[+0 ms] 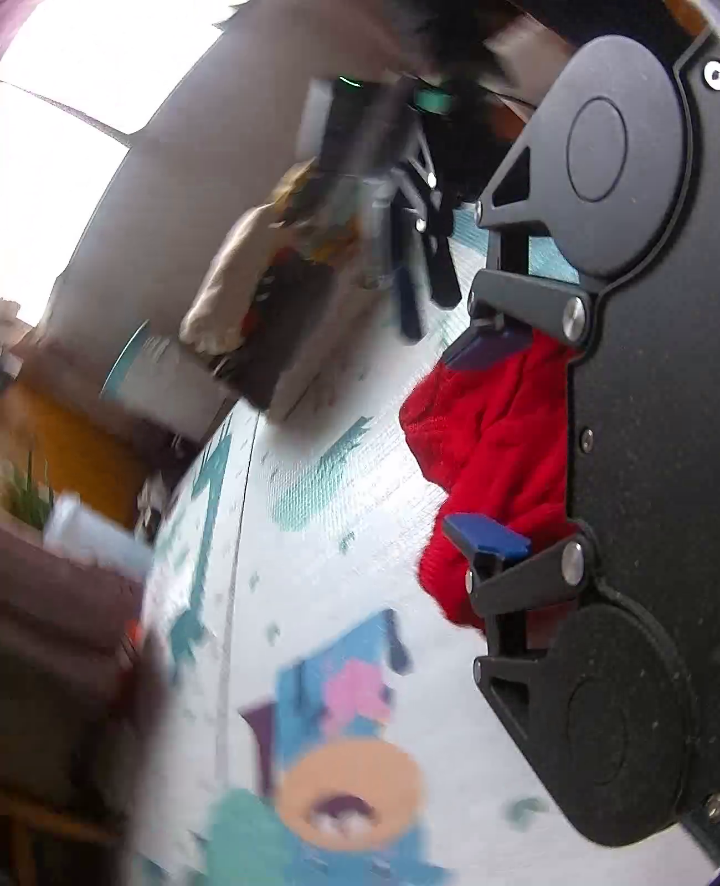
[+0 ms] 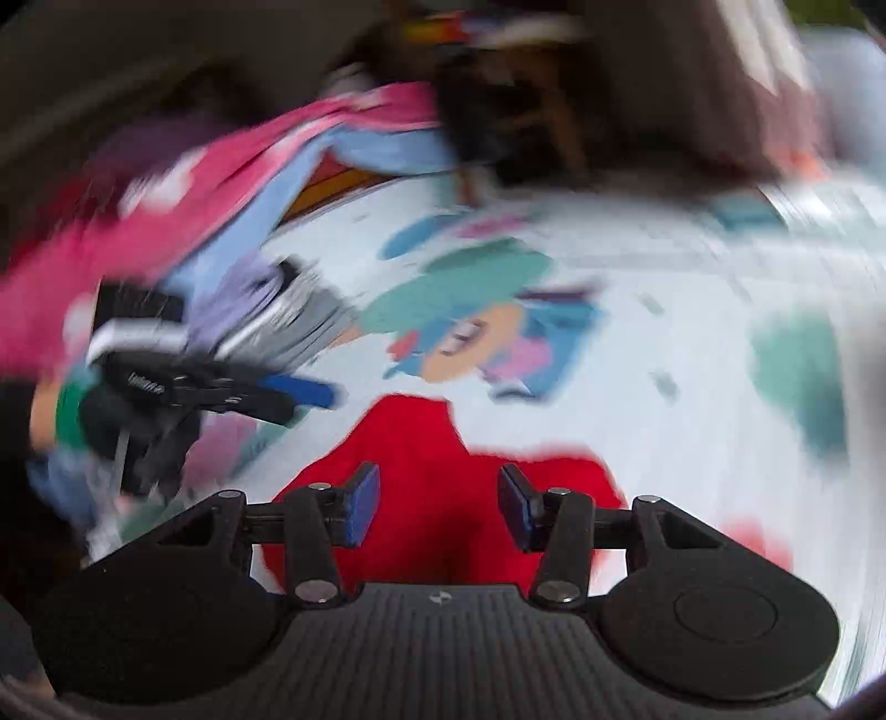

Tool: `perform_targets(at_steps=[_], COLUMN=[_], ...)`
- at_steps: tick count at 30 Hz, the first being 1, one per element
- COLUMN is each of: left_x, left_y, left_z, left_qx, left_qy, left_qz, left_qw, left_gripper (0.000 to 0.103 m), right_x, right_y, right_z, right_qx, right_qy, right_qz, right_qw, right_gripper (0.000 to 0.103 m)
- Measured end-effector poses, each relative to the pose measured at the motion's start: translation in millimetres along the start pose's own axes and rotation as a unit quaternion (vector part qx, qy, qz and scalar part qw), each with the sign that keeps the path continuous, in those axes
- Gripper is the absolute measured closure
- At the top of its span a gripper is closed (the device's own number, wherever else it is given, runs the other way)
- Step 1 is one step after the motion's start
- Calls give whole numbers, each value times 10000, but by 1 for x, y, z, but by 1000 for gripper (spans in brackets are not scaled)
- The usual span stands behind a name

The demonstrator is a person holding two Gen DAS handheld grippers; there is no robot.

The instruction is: Fold clothes

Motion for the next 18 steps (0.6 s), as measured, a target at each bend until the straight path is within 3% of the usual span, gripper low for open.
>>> perform_targets(at_steps=[2,4,6,11,14,18], left_x=[25,32,33,18,3,20], left_y=[-3,-2,-3,0,6,9], left_z=[19,38,40,23,2,7], left_qx=[225,356,395,685,792,1254], left_qy=[-400,-240,-210,-244,142,-104], left_qz=[-53,-11,13,-54,-71,-43], left_qw=[9989,9991,9990,9973,9967,9920], left_gripper=[45,45,44,44,37,34], right_x=[24,32,28,19,7,22], right_y=[0,20,29,11,3,7], right_z=[5,33,49,34,26,16], right_qx=[-445,-154,-32,-221,-592,-685], right_qy=[-389,-608,-409,-408,-206,-337], right_qz=[73,118,97,248,287,189], right_qw=[9982,9980,9991,9986,9976,9969], right_gripper=[43,42,42,40,32,26])
Point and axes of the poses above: each gripper's, at about its wrist camera, not at the fingertips, and x roughly the way its jaws point, y to its right, z to its underside, the point moved 1 cm from there along x, roughly the way its jaws point, and after that the axes turned 8 degrees about -z, right-handed, at the moved point
